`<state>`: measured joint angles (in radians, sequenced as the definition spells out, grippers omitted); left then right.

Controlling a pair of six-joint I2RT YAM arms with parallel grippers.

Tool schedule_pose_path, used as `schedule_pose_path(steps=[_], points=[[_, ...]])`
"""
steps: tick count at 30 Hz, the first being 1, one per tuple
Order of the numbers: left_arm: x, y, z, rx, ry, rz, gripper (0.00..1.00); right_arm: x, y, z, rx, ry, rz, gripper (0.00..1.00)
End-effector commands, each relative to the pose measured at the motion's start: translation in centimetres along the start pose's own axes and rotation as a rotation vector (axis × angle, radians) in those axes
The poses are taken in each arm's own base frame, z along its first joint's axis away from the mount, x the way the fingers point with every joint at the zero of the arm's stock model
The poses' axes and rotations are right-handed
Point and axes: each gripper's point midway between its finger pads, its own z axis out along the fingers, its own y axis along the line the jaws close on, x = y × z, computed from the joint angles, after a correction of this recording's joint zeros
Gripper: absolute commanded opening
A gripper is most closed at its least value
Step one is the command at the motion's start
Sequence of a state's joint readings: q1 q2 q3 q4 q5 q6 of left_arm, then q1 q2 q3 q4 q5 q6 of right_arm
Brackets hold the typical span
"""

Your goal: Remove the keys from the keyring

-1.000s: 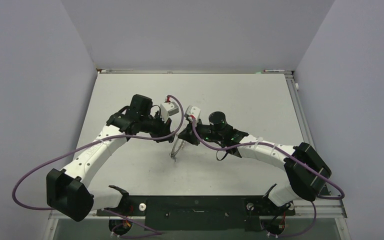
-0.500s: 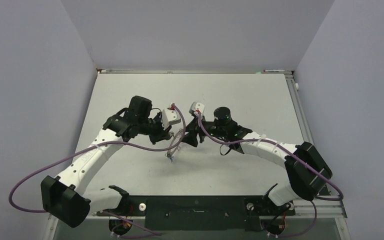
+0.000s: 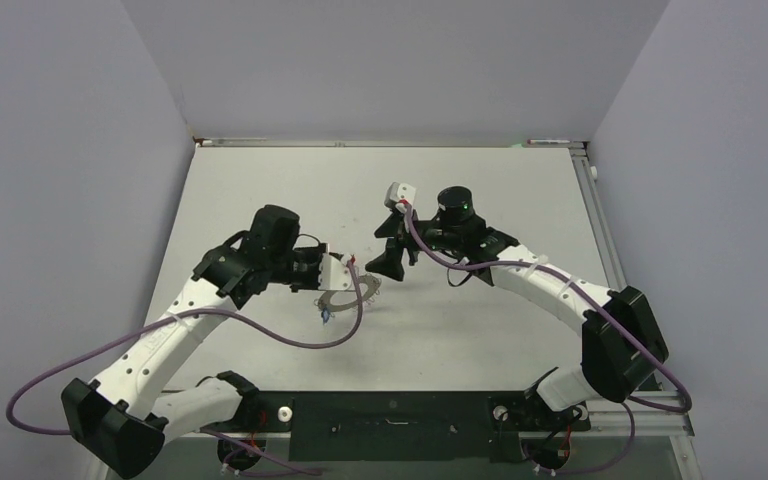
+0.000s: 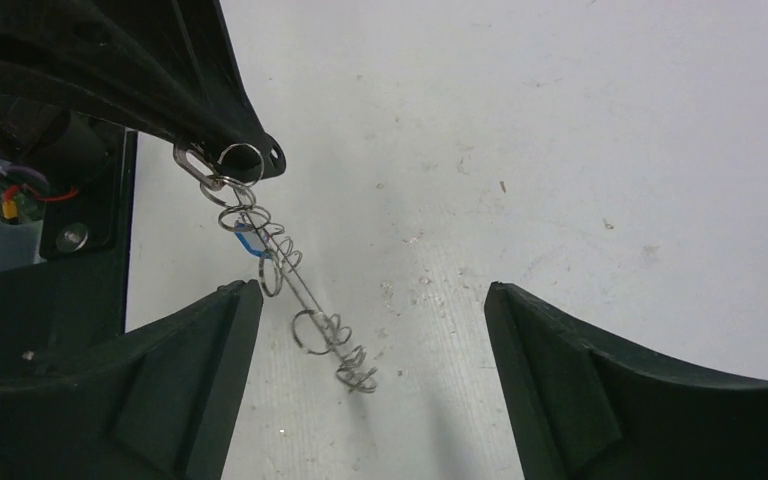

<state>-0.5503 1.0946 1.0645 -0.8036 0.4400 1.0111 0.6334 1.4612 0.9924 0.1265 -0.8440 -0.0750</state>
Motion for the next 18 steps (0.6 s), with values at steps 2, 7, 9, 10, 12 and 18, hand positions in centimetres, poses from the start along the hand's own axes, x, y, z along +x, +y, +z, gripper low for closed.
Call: schedule_pose_path(steps=[2,7,9,10,12,18], points=[[-0.7,0.7,-1.4,-0.059,0.003,0.318,0.00,-4.5,-0.4,-1.8,0.008,-0.035,-0.147,0.97],[-0.8,0.6,-1.6,-0.120,-0.003,0.479,0.00,-5.7,-1.4,-2.5,0.055,-0.021,-0.130,0.90],[-0.8,0.6,-1.8,-0.139,-0.006,0.537,0.00,-6.1,-1.2,-2.7,0.036,-0.030,-0.115,0.90],[-0.9,0.7,-1.9,-0.150,-0.010,0.553,0.00,-6.2,-1.1,-2.8,0.021,-0.030,-0.120,0.90],[-1.1,0.8,-1.9,-0.159,-0.011,0.587,0.00,-6.3,-0.8,-2.7,-0.008,-0.032,-0.126,0.90],[-1.9,1.3,-2.3,-0.203,-0.037,0.657,0.00,-4.4,3.0,-2.3,-0.202,-0.019,-0.215,0.94]])
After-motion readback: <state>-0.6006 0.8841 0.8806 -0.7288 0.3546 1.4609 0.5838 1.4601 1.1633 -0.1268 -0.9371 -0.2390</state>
